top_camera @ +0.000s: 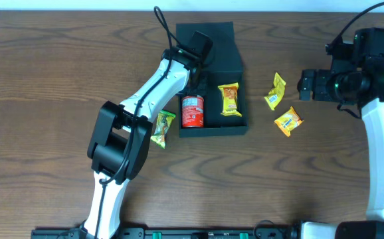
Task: Pack container
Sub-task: 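Open the left gripper and lift it up out of the box, then move the left gripper down to the green-yellow chip packet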
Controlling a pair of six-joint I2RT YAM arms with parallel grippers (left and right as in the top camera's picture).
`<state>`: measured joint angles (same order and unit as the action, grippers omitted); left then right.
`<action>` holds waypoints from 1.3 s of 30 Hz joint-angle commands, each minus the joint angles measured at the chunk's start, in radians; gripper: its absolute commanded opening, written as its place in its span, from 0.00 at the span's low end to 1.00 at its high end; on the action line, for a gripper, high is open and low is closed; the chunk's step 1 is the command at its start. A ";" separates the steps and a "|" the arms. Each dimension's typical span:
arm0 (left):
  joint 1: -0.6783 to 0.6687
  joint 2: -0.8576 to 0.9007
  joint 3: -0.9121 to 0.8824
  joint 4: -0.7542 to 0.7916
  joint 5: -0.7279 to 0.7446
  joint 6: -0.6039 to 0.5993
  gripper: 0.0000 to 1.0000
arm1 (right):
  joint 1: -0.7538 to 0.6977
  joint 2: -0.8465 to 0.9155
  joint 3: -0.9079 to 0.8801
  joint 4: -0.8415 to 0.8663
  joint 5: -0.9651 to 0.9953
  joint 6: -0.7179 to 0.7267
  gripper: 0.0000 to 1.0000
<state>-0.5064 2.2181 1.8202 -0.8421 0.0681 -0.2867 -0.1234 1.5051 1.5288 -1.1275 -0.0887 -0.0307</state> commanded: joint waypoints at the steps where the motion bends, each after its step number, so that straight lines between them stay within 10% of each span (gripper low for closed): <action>1: 0.001 0.011 0.011 -0.029 0.005 0.003 0.05 | -0.007 0.006 0.014 0.002 0.014 -0.012 0.99; 22: 0.006 0.010 0.330 -0.344 -0.063 0.005 0.05 | -0.007 0.006 0.014 0.017 0.021 -0.035 0.99; 39: 0.254 -0.320 0.436 -0.786 -0.070 0.355 0.06 | -0.008 0.005 0.000 0.023 0.032 -0.063 0.99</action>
<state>-0.2848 2.0079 2.2333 -1.6073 0.0143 -0.0250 -0.1234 1.5051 1.5288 -1.1023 -0.0563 -0.0776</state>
